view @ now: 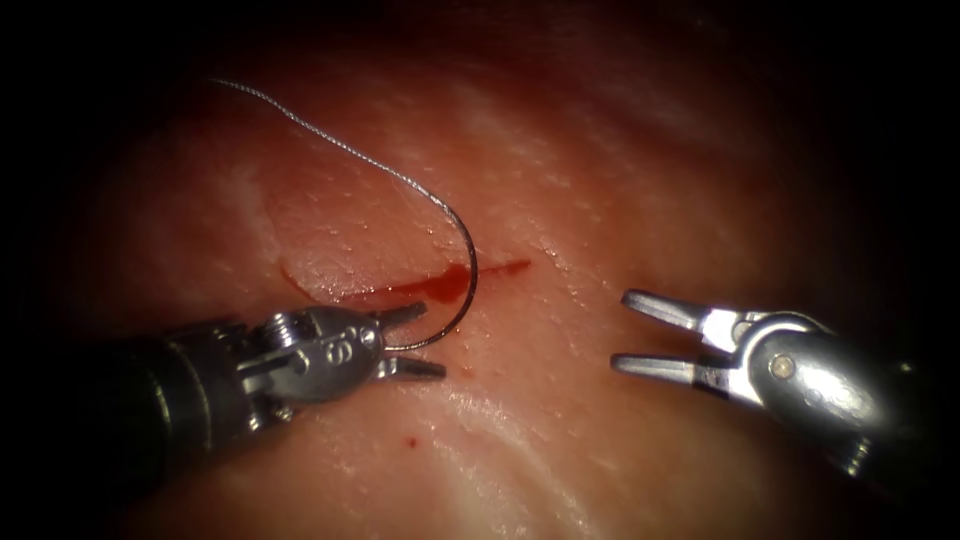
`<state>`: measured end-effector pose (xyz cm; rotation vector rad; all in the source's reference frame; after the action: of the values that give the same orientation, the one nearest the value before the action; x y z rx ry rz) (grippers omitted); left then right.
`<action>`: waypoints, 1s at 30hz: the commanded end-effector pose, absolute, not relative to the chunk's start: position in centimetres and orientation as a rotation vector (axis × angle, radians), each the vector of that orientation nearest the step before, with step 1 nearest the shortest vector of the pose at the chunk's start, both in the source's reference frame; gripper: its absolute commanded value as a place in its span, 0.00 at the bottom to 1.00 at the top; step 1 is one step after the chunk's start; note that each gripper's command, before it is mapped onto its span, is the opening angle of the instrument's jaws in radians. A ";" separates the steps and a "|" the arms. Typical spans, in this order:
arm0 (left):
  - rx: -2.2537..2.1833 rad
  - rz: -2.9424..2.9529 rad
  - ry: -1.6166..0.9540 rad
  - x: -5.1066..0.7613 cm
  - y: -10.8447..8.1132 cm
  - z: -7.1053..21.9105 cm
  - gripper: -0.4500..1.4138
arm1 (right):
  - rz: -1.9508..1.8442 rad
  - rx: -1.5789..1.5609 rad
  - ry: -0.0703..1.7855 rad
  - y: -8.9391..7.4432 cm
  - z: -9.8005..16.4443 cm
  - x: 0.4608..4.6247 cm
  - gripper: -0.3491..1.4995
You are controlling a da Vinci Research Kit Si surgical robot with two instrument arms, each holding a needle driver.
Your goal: Wound Closure
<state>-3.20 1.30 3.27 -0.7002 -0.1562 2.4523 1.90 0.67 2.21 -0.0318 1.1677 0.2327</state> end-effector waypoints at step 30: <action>-0.616 2.470 -0.175 -3.20 1.3 3.7 0.00 | 0.238 -0.024 1.173 0.7 2.2 2.01 0.33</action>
<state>-3.13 1.26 3.63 -0.6143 -0.1799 2.4700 1.94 0.66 2.19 0.0000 1.1706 0.2704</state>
